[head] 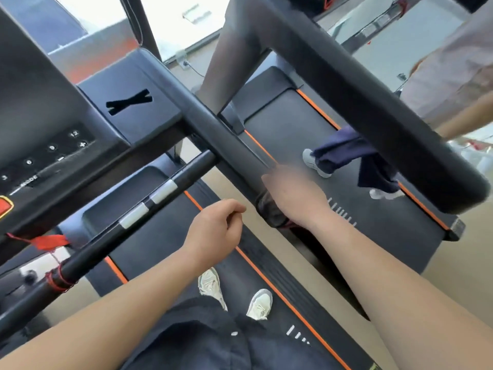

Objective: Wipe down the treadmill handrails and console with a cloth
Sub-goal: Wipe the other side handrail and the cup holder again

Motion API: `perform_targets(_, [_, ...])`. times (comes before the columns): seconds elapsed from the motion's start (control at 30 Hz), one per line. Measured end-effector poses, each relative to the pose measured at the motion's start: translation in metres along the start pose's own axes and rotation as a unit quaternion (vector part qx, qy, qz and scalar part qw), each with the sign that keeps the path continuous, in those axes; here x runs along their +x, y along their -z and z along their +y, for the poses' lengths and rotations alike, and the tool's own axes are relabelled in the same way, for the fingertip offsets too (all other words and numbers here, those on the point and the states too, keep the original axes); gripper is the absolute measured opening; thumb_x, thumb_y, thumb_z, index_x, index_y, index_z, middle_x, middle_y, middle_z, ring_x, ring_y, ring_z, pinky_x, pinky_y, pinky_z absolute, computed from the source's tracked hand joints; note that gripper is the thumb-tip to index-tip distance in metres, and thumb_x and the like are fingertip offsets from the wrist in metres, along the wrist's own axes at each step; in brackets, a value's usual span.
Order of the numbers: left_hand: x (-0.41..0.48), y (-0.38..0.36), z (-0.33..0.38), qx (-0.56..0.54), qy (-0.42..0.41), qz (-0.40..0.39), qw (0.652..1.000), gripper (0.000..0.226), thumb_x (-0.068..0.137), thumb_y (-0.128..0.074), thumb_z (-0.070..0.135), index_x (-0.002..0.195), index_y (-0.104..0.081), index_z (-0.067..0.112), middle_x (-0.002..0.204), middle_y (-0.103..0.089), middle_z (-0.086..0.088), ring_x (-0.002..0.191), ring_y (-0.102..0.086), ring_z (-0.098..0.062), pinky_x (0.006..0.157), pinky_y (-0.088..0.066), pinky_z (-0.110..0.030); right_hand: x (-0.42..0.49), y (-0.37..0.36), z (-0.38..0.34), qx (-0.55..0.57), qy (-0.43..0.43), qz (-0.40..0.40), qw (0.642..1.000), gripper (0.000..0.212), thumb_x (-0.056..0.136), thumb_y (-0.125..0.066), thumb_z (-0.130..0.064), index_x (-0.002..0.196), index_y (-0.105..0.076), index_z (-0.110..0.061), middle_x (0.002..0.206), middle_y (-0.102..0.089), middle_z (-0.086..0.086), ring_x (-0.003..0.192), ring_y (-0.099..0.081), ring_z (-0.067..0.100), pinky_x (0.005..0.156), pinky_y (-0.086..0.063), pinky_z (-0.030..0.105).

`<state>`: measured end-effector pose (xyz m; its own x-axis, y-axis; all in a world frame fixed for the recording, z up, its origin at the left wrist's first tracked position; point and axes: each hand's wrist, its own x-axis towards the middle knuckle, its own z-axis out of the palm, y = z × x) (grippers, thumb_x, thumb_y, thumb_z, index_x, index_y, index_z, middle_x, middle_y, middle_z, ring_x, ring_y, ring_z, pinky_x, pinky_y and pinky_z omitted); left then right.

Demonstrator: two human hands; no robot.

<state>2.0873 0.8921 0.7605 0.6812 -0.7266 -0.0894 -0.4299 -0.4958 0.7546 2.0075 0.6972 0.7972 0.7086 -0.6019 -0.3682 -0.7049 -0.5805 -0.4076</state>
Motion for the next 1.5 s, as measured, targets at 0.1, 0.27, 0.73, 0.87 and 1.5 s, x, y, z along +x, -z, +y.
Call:
perform_targets(0.1, [0.0,-0.009,0.006,-0.013,0.012,-0.035,0.999,0.022,0.094,-0.062,0.012,0.104,-0.074,0.027,0.08,-0.064,0.025,0.075,-0.06,0.007,0.072,-0.045,-0.015,-0.03,0.001,0.042,0.006,-0.017,-0.025,1.0,0.061,0.099,-0.028,-0.068,0.142,-0.049,-0.03,0.143,-0.06,0.0,0.133,-0.053,0.027,0.107,-0.041,0.04])
perform_targets(0.27, [-0.014,-0.034,0.028,-0.029,0.009,-0.063,0.998,0.019,0.096,-0.06,0.016,0.104,-0.073,0.027,0.081,-0.067,0.019,0.075,-0.062,0.0,0.074,-0.05,-0.022,-0.076,0.001,0.087,-0.04,-0.029,-0.024,0.998,0.067,0.096,-0.024,-0.07,0.144,-0.047,-0.03,0.142,-0.056,-0.003,0.128,-0.055,0.031,0.103,-0.041,0.042])
perform_targets(0.73, [-0.119,-0.157,0.108,-0.066,0.107,-0.011,0.992,0.012,0.098,-0.06,0.02,0.097,-0.071,0.026,0.074,-0.067,0.009,0.075,-0.061,-0.009,0.07,-0.05,-0.025,-0.183,-0.01,0.197,-0.077,0.057,0.072,0.993,0.077,0.096,-0.025,-0.069,0.144,-0.048,-0.014,0.115,-0.063,0.005,0.102,-0.065,0.032,0.069,-0.057,0.047])
perform_targets(0.87, [-0.139,-0.179,0.121,-0.076,0.135,-0.013,0.988,0.014,0.098,-0.06,0.021,0.102,-0.073,0.026,0.074,-0.067,0.016,0.072,-0.062,-0.004,0.073,-0.052,-0.026,-0.197,-0.021,0.221,-0.063,0.086,0.143,0.984,0.059,0.103,-0.029,-0.046,0.13,-0.059,-0.003,0.098,-0.066,0.012,0.082,-0.069,0.037,0.055,-0.057,0.043])
perform_targets(1.5, [-0.126,-0.115,0.1,-0.491,0.363,0.108,0.784,0.047,0.095,-0.068,0.052,0.111,-0.072,0.008,0.106,-0.078,-0.014,0.096,-0.076,-0.035,0.082,-0.062,-0.055,-0.156,0.044,0.088,0.185,0.264,0.029,0.946,0.035,0.103,-0.044,-0.048,0.113,-0.07,-0.027,0.104,-0.073,-0.018,0.098,-0.067,0.002,0.088,-0.055,0.038])
